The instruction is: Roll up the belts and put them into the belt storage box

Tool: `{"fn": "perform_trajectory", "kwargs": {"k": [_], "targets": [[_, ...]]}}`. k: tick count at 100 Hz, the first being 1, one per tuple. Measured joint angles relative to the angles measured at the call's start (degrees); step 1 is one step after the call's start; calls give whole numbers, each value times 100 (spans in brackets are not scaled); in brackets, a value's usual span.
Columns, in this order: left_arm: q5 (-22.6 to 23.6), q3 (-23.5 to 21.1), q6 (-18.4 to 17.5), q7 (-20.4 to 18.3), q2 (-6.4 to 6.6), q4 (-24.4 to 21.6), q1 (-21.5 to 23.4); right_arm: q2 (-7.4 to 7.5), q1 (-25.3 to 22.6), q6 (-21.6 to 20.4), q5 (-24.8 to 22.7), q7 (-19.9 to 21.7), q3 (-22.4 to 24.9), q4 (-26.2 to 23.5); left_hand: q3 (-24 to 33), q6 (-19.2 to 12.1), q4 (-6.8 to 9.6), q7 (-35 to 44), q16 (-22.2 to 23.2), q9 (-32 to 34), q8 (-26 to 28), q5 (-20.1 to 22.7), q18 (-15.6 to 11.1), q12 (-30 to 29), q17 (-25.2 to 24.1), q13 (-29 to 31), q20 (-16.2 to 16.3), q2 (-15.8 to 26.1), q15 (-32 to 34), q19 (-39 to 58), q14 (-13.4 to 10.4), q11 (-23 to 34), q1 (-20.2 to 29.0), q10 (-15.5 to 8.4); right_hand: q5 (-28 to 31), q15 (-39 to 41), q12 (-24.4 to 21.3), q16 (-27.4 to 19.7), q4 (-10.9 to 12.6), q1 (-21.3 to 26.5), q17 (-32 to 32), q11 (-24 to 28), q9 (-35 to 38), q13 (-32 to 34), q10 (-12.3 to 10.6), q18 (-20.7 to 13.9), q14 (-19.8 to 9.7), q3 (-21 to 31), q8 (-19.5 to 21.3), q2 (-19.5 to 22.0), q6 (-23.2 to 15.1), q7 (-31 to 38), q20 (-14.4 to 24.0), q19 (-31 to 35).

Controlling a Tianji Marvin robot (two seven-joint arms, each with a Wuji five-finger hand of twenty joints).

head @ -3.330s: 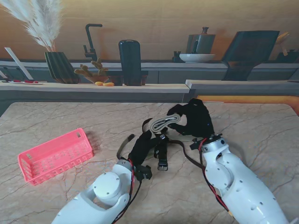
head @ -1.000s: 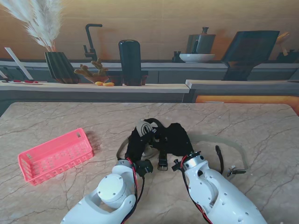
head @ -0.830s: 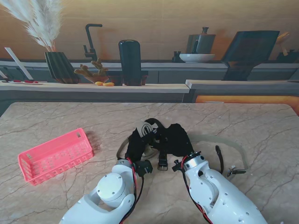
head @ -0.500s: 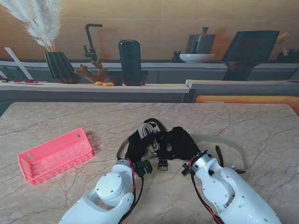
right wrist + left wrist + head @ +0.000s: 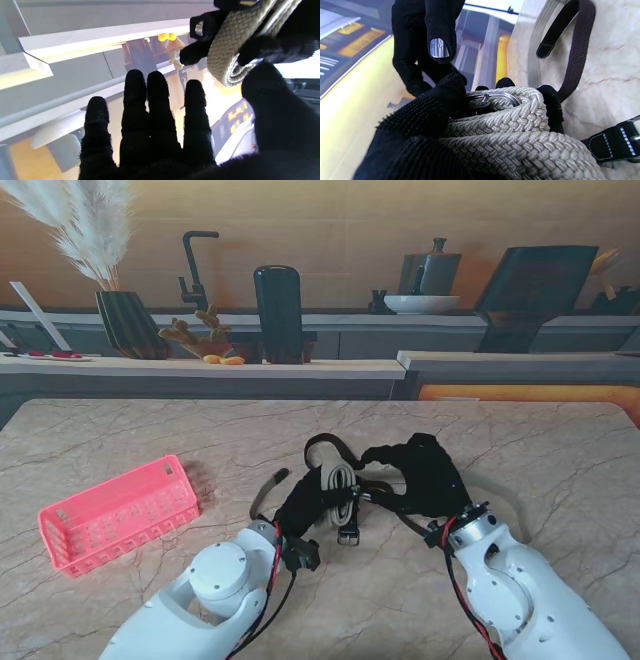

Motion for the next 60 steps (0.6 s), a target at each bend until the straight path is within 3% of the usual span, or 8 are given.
{"fn": "perform_trajectory", "kwargs": {"k": [18,22,30,36,45,50,53,60], "targets": [[-580,-31,89,-704,136,192,-149,111,-47,-504,-323,238,344,-113,271,0,-2,-591,-282,136,-302,-4,6,-295,234,168,61,32,39,0,223,-243,-30,8,-1118,-468,-116,-273,0,359,157,-524,-918,-149,-4,-186,-116,450,7,-15,-842,-58,1,0],[-664,-40,115,-900,150,253,-187,141,-45,-652,-320,436,409,-139,333,0,-2,-735,-360,50,-392,-15,6,-608,235,168,71,88,81,0,248,-243,-92,14,-1448,-589,-155,-341,0,361,200,-632,-1130,-208,-4,-224,-136,524,-20,-80,-972,-58,1,0],[-674,-39,172,-1235,180,372,-273,201,-13,-830,-268,792,445,-156,372,-1,211,-951,-607,-180,-523,-47,6,-1499,239,168,75,263,78,0,250,-249,-281,74,-1828,-766,-219,-441,0,362,223,-722,-1367,-147,-8,-294,-157,651,-101,-181,-1080,-56,1,0],[-677,-31,221,-1396,205,435,-330,230,27,-849,-193,907,424,-150,373,-3,268,-1146,-966,-449,-669,-136,7,-2104,142,48,61,348,-368,-131,292,-276,-298,101,-2032,-873,-280,-508,0,362,223,-814,-1576,-197,-9,-297,-159,715,-174,-171,-1082,-61,1,0],[-762,-29,309,-1879,255,554,-430,255,147,-901,10,1046,337,-72,366,-3,446,-1325,-1650,-644,-801,-193,13,-2492,-88,-204,-237,401,-1149,-628,379,-427,-285,184,-2258,-998,-298,-574,0,362,223,-826,-1784,-400,-9,-334,-159,770,-243,-333,-1082,-67,1,0],[-769,-9,316,-1954,285,587,-471,261,230,-940,52,1105,278,-11,324,-3,456,-1396,-2005,-692,-853,-200,13,-2645,-161,-307,-456,457,-1394,-824,381,-516,-269,212,-2339,-1066,-307,-601,0,358,221,-807,-1854,-441,-9,-352,-159,834,-350,-291,-1082,-74,1,0],[-770,5,316,-1971,300,599,-490,263,277,-967,60,1146,246,22,323,-3,566,-1402,-2244,-736,-883,-257,13,-2725,-221,-373,-608,470,-1545,-963,381,-556,-260,222,-2365,-1079,-315,-633,0,358,213,-825,-1915,-474,-9,-356,-160,835,-360,-291,-1082,-74,1,0],[-790,17,316,-2060,325,626,-523,270,383,-1039,86,1288,175,91,314,-3,564,-1475,-2634,-753,-953,-373,8,-2874,-303,-438,-970,524,-1881,-1224,381,-622,-222,280,-2419,-1279,-362,-747,0,349,185,-805,-2003,-613,-9,-365,-160,900,-391,-449,-1082,-73,1,-1]]}}
